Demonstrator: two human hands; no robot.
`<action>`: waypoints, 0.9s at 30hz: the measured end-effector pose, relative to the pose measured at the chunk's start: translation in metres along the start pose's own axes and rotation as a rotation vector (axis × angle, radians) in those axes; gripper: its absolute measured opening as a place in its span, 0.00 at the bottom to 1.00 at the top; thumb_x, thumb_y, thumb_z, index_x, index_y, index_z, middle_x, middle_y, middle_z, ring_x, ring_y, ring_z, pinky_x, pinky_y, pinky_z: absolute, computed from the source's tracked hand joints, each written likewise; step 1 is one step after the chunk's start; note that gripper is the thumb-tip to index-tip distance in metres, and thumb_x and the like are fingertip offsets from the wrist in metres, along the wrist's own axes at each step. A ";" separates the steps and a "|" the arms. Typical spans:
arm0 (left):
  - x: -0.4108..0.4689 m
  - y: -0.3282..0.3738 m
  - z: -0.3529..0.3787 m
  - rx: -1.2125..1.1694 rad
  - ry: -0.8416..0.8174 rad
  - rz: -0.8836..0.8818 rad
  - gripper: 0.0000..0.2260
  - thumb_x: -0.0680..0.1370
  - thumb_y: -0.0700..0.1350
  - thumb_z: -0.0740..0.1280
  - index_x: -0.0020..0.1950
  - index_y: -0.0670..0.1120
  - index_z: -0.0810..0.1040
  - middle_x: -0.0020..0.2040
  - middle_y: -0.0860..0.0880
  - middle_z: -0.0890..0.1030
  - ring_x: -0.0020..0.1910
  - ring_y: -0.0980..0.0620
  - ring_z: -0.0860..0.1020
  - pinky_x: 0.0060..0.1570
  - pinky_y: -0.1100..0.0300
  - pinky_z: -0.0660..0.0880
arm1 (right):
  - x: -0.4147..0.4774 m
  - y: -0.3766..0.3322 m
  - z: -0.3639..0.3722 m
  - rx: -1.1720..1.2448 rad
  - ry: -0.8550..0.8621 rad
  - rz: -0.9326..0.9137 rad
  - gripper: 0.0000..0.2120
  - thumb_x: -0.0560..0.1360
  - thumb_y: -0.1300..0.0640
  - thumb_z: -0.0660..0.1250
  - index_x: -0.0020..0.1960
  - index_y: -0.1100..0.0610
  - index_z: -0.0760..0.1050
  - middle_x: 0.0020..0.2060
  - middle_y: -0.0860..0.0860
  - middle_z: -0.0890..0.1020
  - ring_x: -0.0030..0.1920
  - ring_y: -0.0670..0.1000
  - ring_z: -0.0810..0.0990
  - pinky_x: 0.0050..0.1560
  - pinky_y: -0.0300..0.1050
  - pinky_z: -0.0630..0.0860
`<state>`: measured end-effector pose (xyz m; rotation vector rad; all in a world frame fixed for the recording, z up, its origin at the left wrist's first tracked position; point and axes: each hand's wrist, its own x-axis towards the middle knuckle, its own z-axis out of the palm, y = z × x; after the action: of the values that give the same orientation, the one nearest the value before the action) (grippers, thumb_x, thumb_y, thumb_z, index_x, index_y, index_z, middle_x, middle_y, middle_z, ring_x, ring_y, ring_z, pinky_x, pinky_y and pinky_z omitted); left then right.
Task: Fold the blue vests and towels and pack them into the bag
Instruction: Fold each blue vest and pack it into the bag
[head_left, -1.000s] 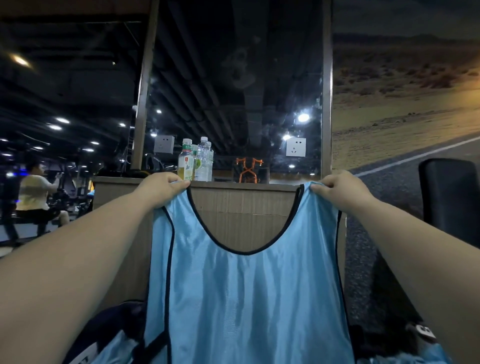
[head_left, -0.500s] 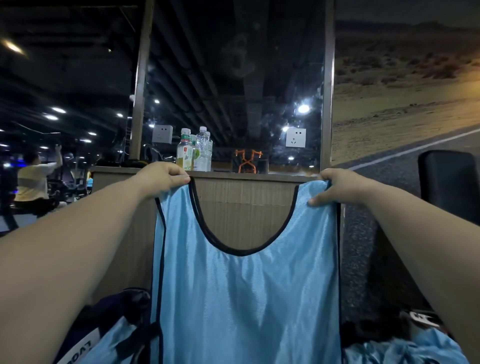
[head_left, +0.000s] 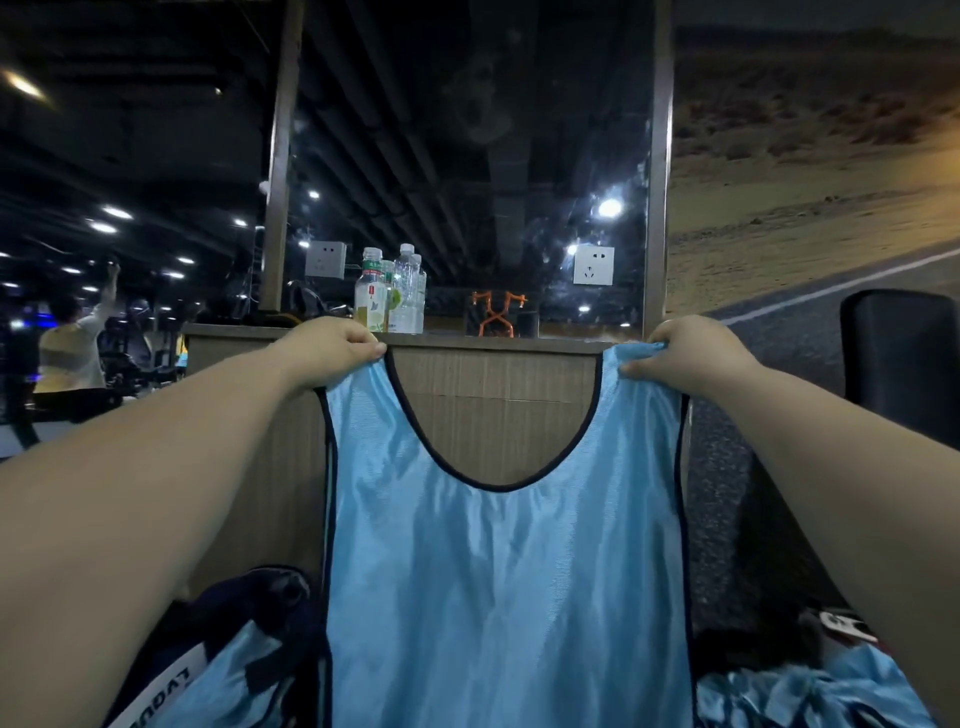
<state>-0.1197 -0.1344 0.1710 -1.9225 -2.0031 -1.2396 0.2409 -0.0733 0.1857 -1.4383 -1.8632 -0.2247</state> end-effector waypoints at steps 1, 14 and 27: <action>0.001 0.002 0.003 -0.087 -0.019 -0.013 0.10 0.80 0.53 0.65 0.50 0.48 0.80 0.46 0.51 0.78 0.44 0.54 0.75 0.46 0.58 0.70 | -0.001 -0.002 0.001 0.014 0.008 0.006 0.20 0.71 0.43 0.73 0.53 0.57 0.78 0.44 0.51 0.78 0.42 0.49 0.75 0.34 0.42 0.66; -0.001 0.074 0.055 -0.753 -0.184 -0.296 0.08 0.77 0.44 0.70 0.52 0.41 0.79 0.39 0.45 0.81 0.35 0.50 0.78 0.53 0.55 0.76 | -0.019 -0.074 0.032 0.367 -0.113 0.013 0.08 0.74 0.53 0.69 0.47 0.57 0.75 0.36 0.53 0.76 0.31 0.51 0.72 0.30 0.44 0.69; -0.007 0.090 0.081 -0.684 -0.210 -0.155 0.04 0.76 0.44 0.72 0.44 0.45 0.80 0.48 0.44 0.82 0.46 0.47 0.78 0.50 0.54 0.75 | -0.027 -0.095 0.064 0.659 -0.079 0.128 0.09 0.77 0.59 0.58 0.55 0.53 0.73 0.42 0.51 0.76 0.31 0.51 0.70 0.29 0.42 0.66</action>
<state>-0.0035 -0.1029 0.1552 -2.2778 -2.0219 -2.0525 0.1294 -0.0914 0.1513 -1.0991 -1.6703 0.4760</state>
